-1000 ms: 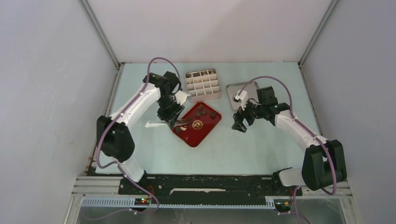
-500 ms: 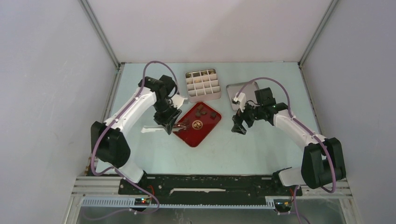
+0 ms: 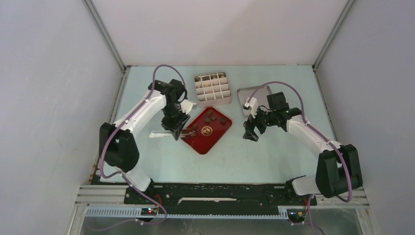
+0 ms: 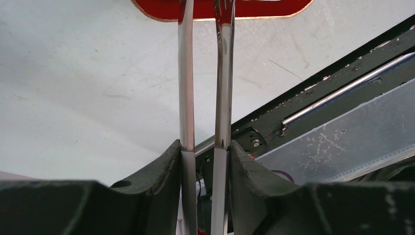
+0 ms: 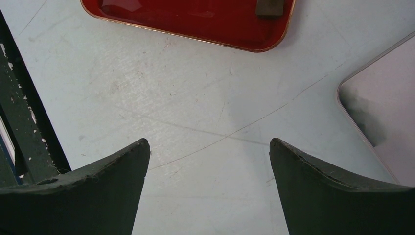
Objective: Pack the chocolate
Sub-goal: Pick up the fake chocolate from the plate.
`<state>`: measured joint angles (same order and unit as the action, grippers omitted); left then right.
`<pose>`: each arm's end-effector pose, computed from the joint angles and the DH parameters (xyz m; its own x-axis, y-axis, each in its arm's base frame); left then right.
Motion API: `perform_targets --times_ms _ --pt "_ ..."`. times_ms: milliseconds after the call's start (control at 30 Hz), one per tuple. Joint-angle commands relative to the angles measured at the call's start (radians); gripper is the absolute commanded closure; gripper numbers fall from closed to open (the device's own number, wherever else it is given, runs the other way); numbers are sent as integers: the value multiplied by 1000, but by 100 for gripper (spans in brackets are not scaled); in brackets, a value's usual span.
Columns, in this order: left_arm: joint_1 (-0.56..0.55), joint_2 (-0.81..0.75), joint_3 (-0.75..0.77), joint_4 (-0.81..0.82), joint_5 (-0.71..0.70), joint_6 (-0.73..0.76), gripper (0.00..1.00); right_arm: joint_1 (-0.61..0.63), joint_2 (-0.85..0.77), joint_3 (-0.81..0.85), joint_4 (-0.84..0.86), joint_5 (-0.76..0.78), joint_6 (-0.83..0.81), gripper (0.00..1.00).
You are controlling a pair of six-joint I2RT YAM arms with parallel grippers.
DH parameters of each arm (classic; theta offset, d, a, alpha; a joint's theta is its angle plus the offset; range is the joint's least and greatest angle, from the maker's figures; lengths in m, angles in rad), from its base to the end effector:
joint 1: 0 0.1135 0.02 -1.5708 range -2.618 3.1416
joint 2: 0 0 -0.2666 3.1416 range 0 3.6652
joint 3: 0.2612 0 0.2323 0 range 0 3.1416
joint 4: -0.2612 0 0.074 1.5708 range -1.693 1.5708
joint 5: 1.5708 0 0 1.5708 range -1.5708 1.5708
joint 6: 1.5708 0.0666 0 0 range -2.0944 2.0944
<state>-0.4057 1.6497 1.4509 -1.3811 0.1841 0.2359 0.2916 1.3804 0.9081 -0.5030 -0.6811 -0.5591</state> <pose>0.2447 -0.1184 0.2543 -0.8030 0.5950 -0.0339 0.5905 0.7867 -0.1801 0.2439 0.1170 0.2225 -0.3743 -0.5426 -0.7520 -0.8967 0.4185 0.1444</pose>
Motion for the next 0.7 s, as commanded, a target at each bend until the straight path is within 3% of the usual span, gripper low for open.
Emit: perform_targets --times_ms 0,400,667 --pt "15 20 50 7 -9 -15 59 3 10 40 -5 -1 -26 6" --pt "19 77 99 11 -30 -18 55 2 19 52 -35 -3 -45 6" --pt "21 37 110 -19 -73 3 56 2 26 52 -39 -4 -48 6"
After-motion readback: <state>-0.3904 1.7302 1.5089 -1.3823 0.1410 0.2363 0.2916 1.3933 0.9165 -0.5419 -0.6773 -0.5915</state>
